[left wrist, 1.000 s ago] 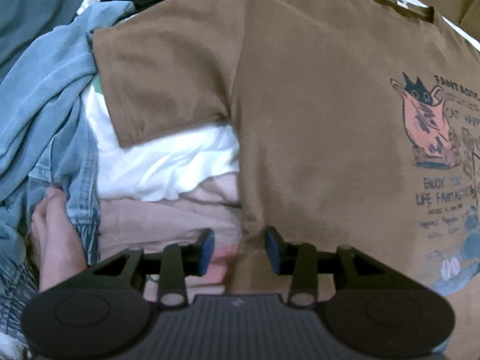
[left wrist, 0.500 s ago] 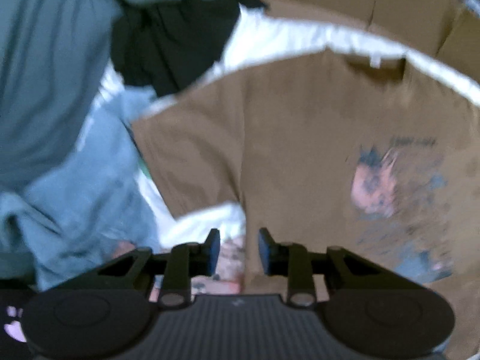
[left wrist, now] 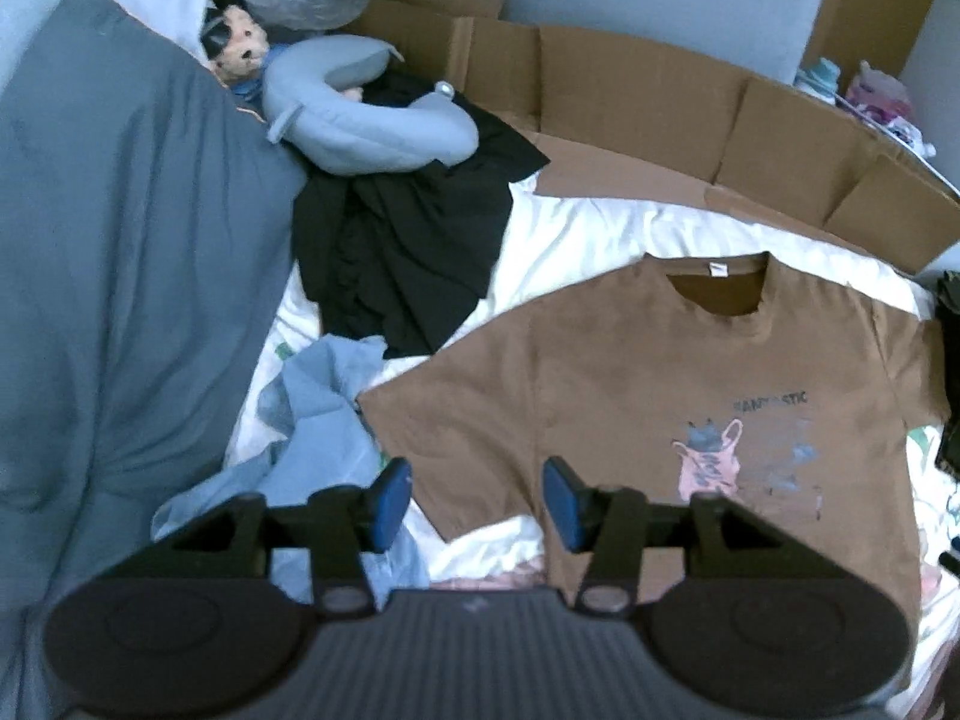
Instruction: Fold clothes
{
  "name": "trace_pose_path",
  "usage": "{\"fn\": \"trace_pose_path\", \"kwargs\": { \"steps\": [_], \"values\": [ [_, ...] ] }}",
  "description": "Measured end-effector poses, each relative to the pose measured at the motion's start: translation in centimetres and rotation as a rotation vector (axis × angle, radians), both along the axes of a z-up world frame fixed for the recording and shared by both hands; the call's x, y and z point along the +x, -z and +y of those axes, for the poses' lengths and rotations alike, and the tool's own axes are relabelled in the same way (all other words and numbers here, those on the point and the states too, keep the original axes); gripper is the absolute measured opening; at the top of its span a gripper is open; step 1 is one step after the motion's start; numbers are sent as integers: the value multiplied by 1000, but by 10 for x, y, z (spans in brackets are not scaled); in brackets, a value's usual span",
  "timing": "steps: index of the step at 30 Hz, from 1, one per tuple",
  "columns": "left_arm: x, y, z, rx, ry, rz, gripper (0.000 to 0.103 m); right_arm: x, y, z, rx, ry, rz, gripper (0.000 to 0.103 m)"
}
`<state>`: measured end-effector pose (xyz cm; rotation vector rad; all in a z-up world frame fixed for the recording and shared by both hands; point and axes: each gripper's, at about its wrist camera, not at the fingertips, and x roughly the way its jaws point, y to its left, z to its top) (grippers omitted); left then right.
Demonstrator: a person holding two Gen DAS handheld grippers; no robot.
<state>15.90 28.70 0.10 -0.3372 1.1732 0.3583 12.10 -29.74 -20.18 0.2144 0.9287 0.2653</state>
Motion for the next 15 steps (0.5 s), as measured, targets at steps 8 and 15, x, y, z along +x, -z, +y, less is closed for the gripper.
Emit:
{"fn": "trace_pose_path", "kwargs": {
  "steps": [8, 15],
  "values": [
    [-9, 110, 40, -43, -50, -31, 51, 17, 0, 74, -7, 3, -61, 51],
    [-18, 193, 68, -99, -79, -53, 50, 34, 39, 161, -39, -25, -58, 51]
  ]
}}
